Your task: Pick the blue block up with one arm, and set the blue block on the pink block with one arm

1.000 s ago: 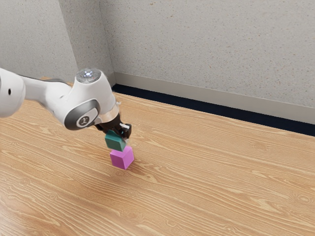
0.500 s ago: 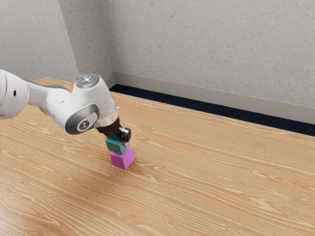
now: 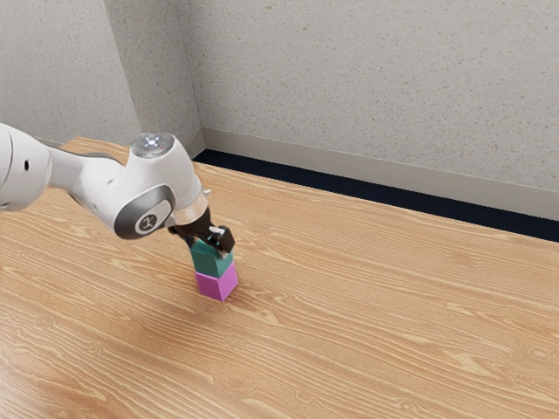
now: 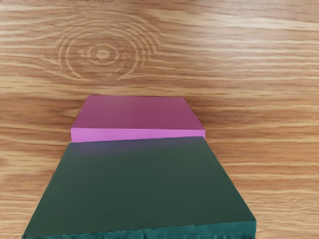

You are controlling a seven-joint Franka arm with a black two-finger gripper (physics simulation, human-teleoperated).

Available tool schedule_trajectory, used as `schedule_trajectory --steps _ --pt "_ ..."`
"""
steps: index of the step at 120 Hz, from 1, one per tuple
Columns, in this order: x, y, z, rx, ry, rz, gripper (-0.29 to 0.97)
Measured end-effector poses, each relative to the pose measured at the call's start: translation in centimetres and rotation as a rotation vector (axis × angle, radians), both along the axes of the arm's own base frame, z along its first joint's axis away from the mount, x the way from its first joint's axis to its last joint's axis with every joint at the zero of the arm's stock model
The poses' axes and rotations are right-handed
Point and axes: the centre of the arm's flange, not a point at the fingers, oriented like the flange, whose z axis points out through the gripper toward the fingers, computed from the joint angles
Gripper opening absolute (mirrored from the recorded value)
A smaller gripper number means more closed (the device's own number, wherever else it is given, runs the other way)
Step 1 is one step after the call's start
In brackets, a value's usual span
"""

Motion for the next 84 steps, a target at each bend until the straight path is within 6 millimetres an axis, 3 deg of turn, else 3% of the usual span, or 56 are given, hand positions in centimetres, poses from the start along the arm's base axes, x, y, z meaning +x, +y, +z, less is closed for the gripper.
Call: schedule_trajectory --steps 16,23,38,49,63,84 --pt "-0.7 -1.7 3.1 -0.031 -0.008 0.031 0.65" --pt "-1.9 -1.8 5.9 -0.037 -0.022 0.072 0.65" --pt "-3.8 -2.6 9.4 -0.082 -0.022 0.154 0.67" --pt "-4.7 -3.8 10.6 -0.101 -0.011 0.181 0.67" --pt "-7.0 -6.1 15.6 -0.087 -0.063 0.219 0.67" --pt "-8.1 -6.6 16.2 -0.093 -0.035 0.312 0.68"
